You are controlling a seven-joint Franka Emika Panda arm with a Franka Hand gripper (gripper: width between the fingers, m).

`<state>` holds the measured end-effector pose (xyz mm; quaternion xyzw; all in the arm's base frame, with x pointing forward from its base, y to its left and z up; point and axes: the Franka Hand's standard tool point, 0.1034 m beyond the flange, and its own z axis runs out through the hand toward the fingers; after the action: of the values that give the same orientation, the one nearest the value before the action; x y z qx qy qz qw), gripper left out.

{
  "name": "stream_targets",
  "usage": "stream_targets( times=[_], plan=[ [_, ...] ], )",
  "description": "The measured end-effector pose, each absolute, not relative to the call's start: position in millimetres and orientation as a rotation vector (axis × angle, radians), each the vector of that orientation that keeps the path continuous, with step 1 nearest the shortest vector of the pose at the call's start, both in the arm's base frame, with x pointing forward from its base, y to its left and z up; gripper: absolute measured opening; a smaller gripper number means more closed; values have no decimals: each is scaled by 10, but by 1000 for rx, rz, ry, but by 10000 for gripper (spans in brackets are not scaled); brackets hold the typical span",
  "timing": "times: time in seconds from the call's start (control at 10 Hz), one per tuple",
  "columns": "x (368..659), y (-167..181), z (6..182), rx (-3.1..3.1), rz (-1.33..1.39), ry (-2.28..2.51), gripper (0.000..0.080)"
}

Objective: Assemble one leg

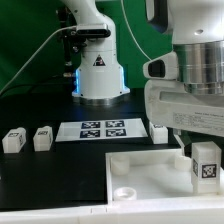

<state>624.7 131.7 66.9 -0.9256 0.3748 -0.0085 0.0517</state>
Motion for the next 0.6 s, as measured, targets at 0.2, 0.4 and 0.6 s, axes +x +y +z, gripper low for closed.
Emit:
stream_targets(
  times=[0.2,0.4,0.6],
  plan=[
    [6252,1294,670,-2936,-45,801,649],
    [6340,1234,723,-3055,-94,321,649],
    [6360,1259,733,-3074,-124,209,649]
  ],
)
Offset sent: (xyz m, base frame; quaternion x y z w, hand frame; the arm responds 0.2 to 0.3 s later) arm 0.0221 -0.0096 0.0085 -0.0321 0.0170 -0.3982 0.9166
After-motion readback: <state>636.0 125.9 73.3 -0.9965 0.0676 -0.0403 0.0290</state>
